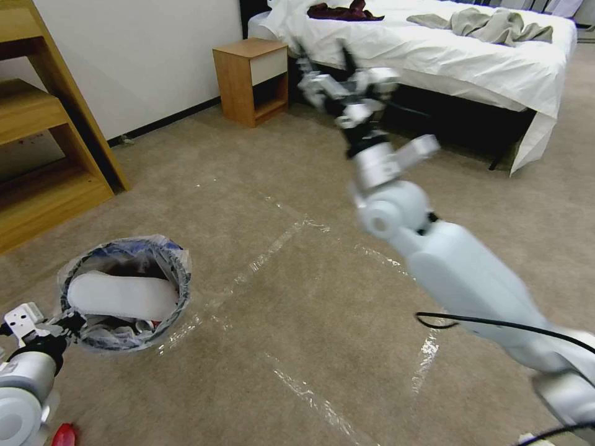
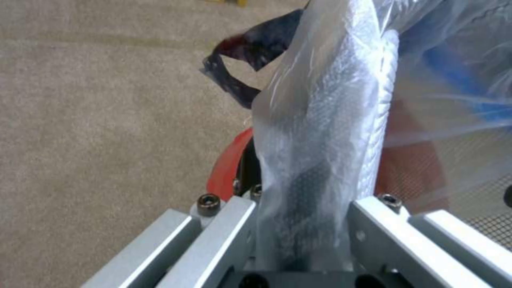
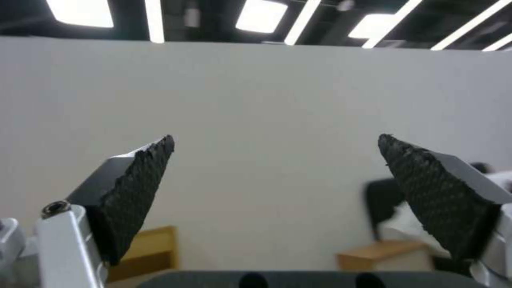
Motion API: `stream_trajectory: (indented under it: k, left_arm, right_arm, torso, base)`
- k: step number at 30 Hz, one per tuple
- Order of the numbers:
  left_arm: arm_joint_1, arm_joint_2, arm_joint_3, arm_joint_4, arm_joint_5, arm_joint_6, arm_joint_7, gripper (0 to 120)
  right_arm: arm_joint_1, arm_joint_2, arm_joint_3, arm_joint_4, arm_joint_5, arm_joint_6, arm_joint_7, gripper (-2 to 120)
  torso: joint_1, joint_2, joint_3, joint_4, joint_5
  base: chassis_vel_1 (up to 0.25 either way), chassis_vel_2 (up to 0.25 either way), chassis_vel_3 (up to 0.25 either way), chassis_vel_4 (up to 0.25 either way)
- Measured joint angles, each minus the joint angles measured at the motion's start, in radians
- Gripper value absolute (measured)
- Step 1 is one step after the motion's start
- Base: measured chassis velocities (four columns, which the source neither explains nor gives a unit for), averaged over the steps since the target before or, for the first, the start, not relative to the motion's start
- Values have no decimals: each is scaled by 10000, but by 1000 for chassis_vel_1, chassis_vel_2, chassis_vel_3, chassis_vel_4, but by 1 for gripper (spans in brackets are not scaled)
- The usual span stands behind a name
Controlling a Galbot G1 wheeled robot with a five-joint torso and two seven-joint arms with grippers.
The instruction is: Pick up the trash bin and place the garbage on the floor into it.
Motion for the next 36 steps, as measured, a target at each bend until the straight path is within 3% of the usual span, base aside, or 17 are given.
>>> stream_trajectory:
  k: [3, 9, 13, 18, 21, 30, 36]
  left_arm:
    - [-3, -2, -24, -12, 9, -2, 1, 0]
    - [17, -18, -127, -47, 58, -25, 5, 0]
    - [65, -24, -205, -173, 58, -35, 8, 0]
    - [104, -54, -260, -199, 130, -58, 32, 0]
    - [171, -101, -344, -276, 232, -110, 97, 0]
    - [175, -166, -386, -327, 387, -147, 166, 0]
    - [91, -234, -366, -262, 631, -199, 243, 0]
  right_arm:
    - [-1285, -365, 1265, 227, -377, -150, 416, 100]
    - [-2538, -553, 2683, 494, -833, -62, 509, 100]
    - [-3521, -501, 3957, 636, -1321, 408, 119, 100]
    - [-4104, -423, 4512, 792, -1527, 444, 125, 100]
    - [-5180, -170, 5578, 966, -2392, 399, 287, 100]
    - [-6942, 121, 6788, 1486, -3466, 399, 425, 100]
    - [-9502, 469, 6596, 2384, -4588, 195, 994, 99]
  torso:
    - [0, 0, 0, 1, 0]
    - [-1, 0, 0, 2, -2]
    - [-1, 0, -1, 0, -2]
    - [-1, 0, -1, 3, -4]
    - [-1, 0, -1, 3, -3]
    - [-1, 0, -1, 2, -5]
    - [-1, 0, -2, -2, -5]
  base:
    - [0, 0, 0, 0]
    - [0, 0, 0, 0]
    - [0, 0, 0, 0]
    - [0, 0, 0, 0]
    - [0, 0, 0, 0]
    - [0, 0, 0, 0]
    - [0, 0, 0, 0]
